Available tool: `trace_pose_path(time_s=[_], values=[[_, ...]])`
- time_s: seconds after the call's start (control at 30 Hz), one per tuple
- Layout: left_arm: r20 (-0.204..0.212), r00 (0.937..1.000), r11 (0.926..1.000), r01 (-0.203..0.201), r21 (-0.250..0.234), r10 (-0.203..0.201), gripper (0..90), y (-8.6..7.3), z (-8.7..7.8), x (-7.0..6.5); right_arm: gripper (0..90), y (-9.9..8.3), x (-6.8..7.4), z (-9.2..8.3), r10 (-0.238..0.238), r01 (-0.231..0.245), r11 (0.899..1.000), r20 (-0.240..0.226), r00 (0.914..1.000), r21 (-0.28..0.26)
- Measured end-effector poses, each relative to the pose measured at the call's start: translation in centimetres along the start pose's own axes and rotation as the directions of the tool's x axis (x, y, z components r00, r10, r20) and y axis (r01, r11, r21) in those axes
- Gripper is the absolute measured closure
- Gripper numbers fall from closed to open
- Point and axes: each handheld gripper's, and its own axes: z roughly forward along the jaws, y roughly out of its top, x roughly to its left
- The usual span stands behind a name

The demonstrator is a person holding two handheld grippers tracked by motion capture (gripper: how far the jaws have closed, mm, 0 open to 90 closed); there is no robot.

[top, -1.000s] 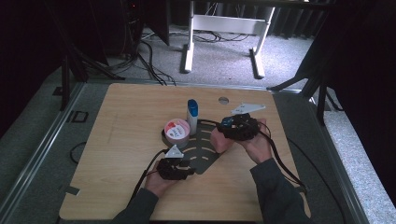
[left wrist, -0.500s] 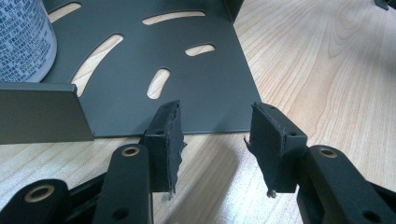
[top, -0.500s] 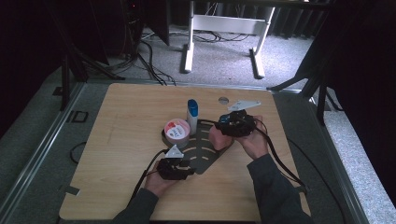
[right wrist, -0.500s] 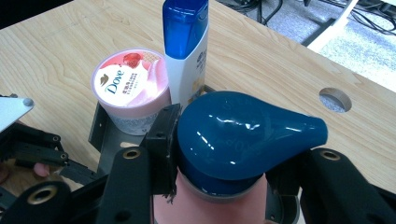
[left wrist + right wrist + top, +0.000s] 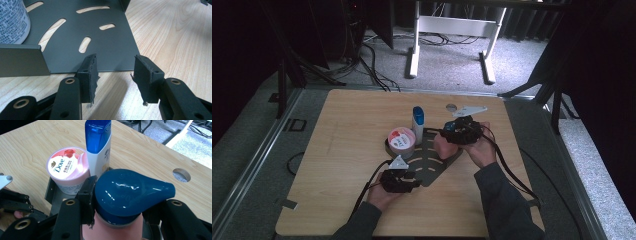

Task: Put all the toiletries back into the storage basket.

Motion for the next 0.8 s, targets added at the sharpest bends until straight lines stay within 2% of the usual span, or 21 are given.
trace_pose_path(time_s=[0.8], values=[[0.001, 1.0000, 1.0000, -0.001, 0.000, 0.001, 53.8, 0.0, 0.0, 0.0, 52.7, 0.7, -0.6, 2.8, 0.019, -0.019, 1.000, -0.006, 0.9998, 0.021]])
